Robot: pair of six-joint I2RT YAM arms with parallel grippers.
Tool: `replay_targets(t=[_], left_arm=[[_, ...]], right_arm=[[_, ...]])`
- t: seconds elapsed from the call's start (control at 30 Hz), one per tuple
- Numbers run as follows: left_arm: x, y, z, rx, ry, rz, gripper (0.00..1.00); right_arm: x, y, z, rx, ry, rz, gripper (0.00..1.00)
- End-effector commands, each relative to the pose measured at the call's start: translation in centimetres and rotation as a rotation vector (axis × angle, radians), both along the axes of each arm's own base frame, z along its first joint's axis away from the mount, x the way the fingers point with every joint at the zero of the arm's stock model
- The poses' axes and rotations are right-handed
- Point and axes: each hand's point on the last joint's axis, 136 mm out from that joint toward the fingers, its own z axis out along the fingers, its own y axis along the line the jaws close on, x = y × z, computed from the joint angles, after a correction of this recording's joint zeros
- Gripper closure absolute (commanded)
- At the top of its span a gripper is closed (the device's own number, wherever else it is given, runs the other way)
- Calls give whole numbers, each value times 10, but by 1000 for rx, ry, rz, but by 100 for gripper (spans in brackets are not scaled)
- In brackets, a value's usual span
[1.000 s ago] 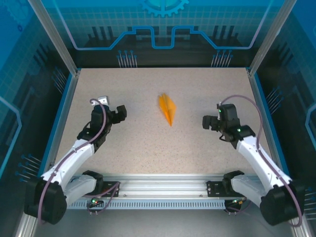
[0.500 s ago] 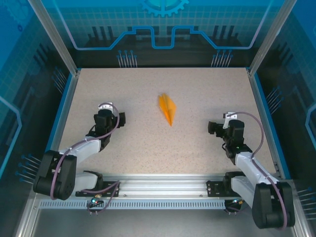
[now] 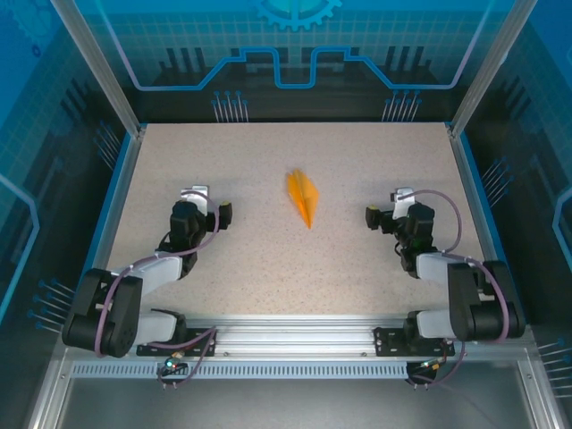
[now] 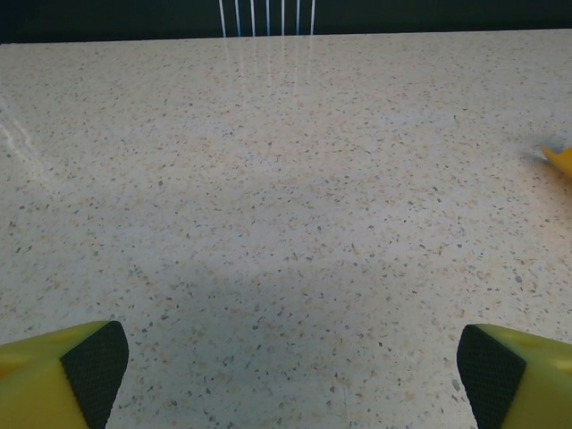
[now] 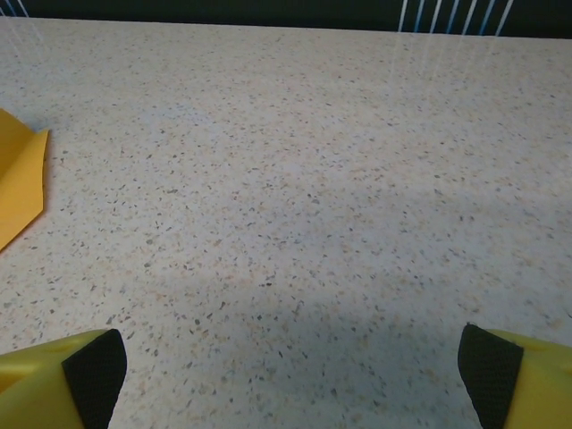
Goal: Fold a paper plane with a square sheet of paper (fold left side to right side)
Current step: Reset both arms
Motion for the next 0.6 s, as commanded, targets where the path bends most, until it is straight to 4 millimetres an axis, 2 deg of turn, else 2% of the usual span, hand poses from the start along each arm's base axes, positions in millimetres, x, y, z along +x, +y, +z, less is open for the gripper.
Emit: replay_targets(t=[0.0,0.1,0.23,0.47,0.57], left_arm=[[1,-4,8,4,-61,-54,1],[0,-6,9,1,-76,-72,1],[0,-6,9,6,-95,-90,1],[8,-1,-9,-21,-100,-103,1],[17,3,-19,-50,-49,-102,1]], right_arm=[[19,13,15,-29,-102,75,0],[25,9,6,-24,-12,54,0],[26,8,6,-31,-15,44,0],[26,9,7,-37,-18,39,0],[27,8,7,-41,-19,36,0]])
